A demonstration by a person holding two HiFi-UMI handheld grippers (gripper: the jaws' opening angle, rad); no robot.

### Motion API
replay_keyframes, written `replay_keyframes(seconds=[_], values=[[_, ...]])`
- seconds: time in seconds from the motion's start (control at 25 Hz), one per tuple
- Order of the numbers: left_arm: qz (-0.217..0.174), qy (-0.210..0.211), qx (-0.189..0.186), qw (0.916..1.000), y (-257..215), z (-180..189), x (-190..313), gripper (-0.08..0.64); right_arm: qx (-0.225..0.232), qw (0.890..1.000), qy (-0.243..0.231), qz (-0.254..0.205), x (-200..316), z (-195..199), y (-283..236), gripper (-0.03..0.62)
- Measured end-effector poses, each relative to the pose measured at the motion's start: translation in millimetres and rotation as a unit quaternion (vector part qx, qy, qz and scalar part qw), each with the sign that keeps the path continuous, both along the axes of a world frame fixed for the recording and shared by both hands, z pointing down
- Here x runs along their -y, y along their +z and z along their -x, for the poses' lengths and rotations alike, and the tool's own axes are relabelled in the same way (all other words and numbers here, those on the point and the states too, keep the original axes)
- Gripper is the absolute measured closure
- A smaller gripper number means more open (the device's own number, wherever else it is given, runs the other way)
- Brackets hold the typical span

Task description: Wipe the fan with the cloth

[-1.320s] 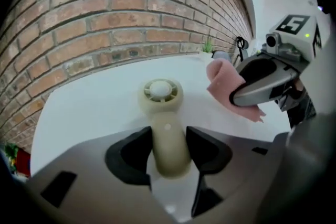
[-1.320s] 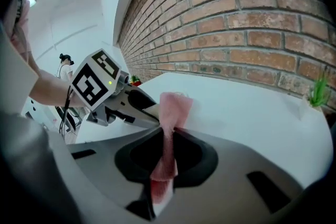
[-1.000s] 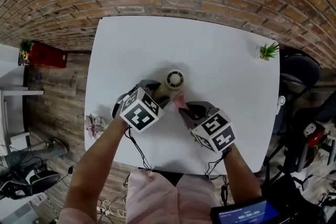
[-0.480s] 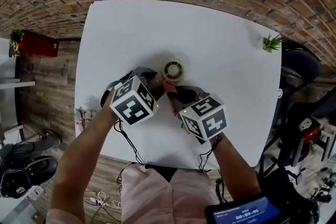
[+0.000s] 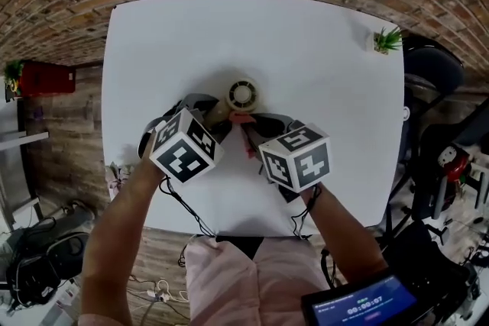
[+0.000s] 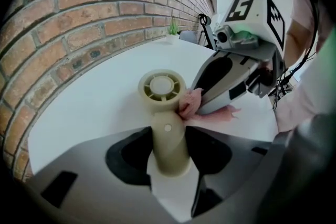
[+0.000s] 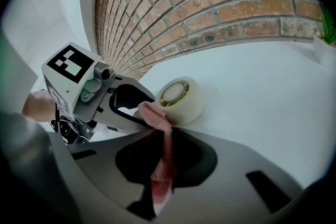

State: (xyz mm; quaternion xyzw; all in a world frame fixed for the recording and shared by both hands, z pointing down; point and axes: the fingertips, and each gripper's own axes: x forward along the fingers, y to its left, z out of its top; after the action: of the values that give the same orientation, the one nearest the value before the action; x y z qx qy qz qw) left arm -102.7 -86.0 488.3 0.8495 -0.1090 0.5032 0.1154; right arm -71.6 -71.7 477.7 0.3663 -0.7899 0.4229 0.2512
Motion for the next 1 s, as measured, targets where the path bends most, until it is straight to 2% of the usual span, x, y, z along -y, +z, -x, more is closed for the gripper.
replay_keyframes(seconds=[0.2,1.0], values=[[-0.004,0.007,0.000,1.0000,0,-1,-1,0.351,0.001,1.000,0.011,0.002,-1,-6,0,0.557],[-0.016,0.084,0.023,0.9960,1,-8,-3,0.353,0.003,0.999,0.040,0.017,-8,-29,3,0.557]])
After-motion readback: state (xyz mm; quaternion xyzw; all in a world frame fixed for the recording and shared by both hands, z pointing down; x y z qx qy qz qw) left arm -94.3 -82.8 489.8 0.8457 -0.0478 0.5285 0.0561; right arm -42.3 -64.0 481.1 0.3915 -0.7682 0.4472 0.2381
